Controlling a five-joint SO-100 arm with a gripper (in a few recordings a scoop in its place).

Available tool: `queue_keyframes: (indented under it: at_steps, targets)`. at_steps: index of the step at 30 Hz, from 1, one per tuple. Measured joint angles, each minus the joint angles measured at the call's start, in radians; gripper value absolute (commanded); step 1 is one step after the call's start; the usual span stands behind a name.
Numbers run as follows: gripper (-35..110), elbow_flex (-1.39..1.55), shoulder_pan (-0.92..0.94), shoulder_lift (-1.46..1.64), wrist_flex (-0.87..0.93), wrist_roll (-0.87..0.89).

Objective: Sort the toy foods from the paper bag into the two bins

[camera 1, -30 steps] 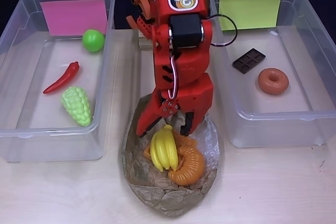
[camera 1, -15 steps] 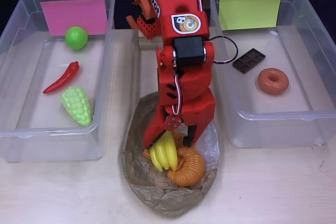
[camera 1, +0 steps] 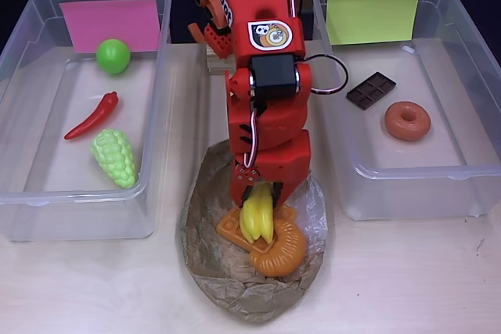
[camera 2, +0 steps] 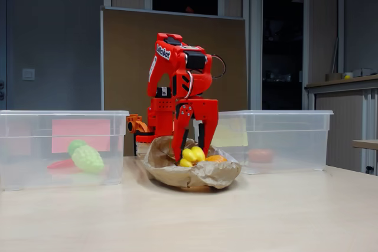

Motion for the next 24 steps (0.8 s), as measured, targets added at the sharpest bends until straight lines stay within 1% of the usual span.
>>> queue_keyframes:
  at_steps: [3,7,14,17,21,24]
  targets:
    - [3,-0.012,0.005,0.000,0.021,0.000]
    - [3,-0.040,0.020,0.000,0.060,0.000]
    - [2,-0.169,0.048,-0.002,0.230,-0.006]
    - [2,-0.276,0.052,-0.002,0.339,-0.038]
    - [2,-0.399,0.071,0.031,0.440,-0.103]
    - [3,-0.426,0.098,0.098,0.472,-0.155]
